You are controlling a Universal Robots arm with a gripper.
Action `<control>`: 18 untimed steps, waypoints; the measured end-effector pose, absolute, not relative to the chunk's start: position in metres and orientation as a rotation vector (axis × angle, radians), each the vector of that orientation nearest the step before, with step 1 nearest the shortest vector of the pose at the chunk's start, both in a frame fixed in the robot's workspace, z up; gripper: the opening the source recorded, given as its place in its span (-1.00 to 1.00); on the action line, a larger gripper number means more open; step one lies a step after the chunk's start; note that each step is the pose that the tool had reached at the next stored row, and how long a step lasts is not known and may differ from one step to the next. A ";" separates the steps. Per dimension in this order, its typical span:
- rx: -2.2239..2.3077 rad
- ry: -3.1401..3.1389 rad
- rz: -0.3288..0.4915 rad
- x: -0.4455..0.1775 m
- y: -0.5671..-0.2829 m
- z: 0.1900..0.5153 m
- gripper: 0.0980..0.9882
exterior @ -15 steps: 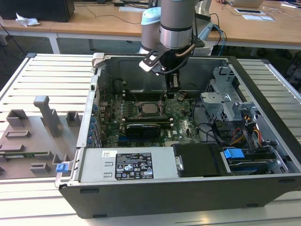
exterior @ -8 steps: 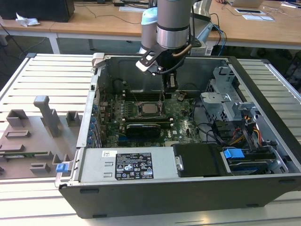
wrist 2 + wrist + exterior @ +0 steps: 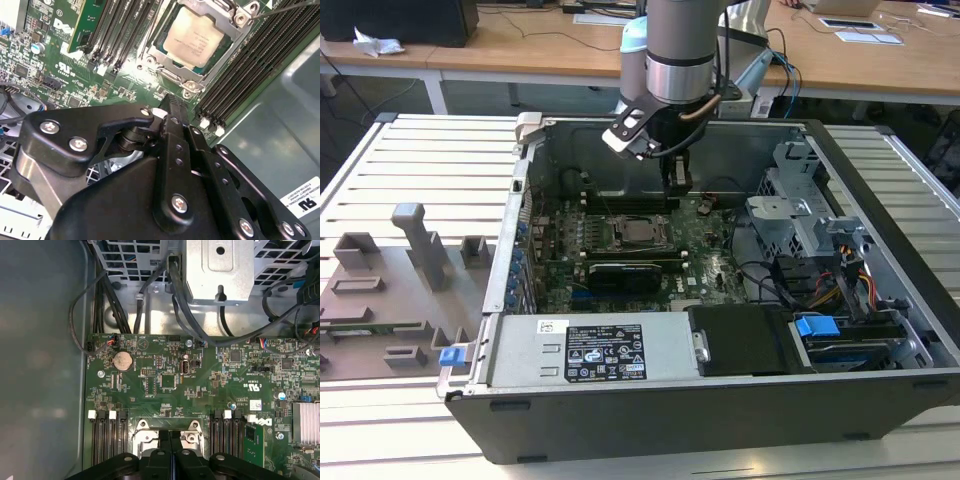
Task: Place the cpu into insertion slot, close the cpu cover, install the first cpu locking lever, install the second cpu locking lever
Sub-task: 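Close the cpu cover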
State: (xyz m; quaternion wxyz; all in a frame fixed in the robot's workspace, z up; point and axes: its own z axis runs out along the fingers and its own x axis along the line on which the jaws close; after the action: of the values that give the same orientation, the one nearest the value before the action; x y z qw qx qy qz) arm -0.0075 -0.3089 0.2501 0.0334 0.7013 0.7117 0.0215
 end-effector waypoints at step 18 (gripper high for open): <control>2.158 2.190 0.066 -0.034 -0.309 0.249 -0.98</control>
State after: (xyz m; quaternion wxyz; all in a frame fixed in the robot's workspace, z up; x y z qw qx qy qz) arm -0.0344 -0.3089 0.2489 0.0334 0.7014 0.7117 0.0215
